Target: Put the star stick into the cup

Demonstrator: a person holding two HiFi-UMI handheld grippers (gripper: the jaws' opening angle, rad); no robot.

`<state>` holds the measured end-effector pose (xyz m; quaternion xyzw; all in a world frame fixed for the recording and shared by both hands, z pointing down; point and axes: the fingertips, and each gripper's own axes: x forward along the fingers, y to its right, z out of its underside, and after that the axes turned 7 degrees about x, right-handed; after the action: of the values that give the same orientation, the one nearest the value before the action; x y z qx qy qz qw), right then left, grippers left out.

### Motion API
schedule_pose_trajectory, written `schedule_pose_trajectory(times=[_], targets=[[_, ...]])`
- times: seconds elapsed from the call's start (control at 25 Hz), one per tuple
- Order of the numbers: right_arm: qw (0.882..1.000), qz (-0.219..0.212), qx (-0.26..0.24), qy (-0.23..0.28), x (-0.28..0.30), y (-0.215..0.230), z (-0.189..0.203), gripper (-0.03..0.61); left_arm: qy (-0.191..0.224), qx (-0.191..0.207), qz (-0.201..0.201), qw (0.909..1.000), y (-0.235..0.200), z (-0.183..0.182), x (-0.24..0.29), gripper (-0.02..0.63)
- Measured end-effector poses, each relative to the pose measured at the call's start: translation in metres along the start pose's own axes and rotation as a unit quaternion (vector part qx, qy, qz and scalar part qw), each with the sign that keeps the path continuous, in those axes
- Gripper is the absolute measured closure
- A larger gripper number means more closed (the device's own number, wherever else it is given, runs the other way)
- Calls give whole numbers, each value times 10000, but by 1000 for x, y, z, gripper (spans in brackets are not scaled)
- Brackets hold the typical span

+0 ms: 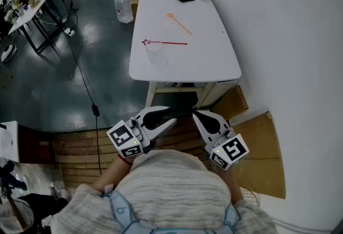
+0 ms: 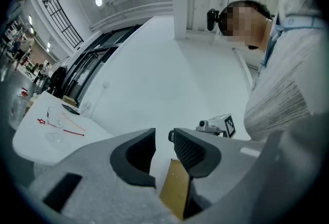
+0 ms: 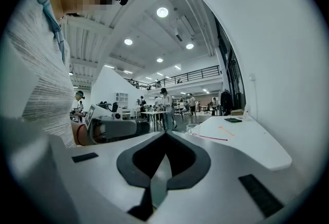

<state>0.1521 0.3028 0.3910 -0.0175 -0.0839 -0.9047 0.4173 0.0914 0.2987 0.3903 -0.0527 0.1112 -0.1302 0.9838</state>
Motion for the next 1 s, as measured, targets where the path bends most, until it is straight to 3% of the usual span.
schedule_pose_trajectory(times=[1.0], targets=[[9999, 4, -41, -150, 30, -24, 6, 571, -11, -160, -47, 9999, -13, 0, -50, 494]])
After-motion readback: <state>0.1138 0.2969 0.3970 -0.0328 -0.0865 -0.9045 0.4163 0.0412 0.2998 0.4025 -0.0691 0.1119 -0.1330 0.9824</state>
